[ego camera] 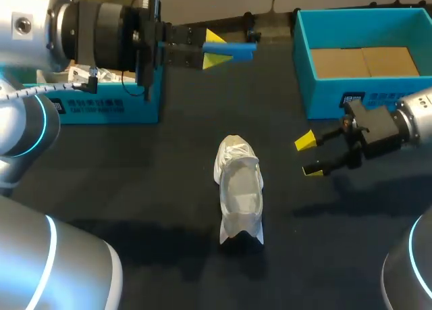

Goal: Take the shoe out of the shoebox, open the shoe tongue, remove and reinsert the insole, then place the shoe into the shoebox

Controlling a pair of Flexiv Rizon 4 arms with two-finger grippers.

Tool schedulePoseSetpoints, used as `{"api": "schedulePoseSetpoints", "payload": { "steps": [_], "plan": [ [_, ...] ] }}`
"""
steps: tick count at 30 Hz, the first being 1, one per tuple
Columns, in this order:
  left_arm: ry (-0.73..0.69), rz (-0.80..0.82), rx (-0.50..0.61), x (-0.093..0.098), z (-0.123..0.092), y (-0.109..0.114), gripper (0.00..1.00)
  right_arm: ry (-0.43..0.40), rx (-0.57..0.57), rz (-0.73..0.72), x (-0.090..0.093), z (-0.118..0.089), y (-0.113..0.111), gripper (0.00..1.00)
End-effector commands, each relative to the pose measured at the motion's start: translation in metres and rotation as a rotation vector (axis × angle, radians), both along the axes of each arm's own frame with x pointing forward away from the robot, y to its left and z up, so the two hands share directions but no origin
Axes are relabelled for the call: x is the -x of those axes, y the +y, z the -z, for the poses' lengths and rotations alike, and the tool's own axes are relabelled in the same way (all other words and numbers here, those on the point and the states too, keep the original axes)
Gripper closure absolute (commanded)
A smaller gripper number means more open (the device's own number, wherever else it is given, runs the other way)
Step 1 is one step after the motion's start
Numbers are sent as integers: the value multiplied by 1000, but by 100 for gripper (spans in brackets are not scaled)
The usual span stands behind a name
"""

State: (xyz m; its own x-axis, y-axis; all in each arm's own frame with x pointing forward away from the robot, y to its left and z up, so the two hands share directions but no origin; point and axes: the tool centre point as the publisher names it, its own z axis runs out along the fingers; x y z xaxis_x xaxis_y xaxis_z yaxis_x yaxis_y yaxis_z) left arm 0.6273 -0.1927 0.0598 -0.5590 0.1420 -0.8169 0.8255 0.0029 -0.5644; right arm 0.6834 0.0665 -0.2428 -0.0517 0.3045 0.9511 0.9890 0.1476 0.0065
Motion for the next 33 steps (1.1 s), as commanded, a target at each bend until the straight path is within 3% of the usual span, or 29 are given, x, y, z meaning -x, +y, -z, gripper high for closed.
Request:
{"api": "schedulePoseSetpoints", "payload": {
  "steps": [1, 6, 13, 21, 33],
  "plan": [
    [-47, 9, -10, -1, -3, 1, 100, 0, 3, -2, -2, 0, 2, 0],
    [-259, 36, 26, 3, 3, -4, 100, -8, -43, 9, -11, -10, -1, 0],
    [-506, 94, 15, -7, 42, -9, 100, -53, -156, 44, -27, -40, -19, 0],
    [-663, 174, 89, -13, 75, -9, 100, -50, -188, 75, -38, -58, -28, 0],
    [-663, 174, 89, -13, 75, -9, 100, -29, -189, 92, -39, -57, -29, 0]
  ]
}}
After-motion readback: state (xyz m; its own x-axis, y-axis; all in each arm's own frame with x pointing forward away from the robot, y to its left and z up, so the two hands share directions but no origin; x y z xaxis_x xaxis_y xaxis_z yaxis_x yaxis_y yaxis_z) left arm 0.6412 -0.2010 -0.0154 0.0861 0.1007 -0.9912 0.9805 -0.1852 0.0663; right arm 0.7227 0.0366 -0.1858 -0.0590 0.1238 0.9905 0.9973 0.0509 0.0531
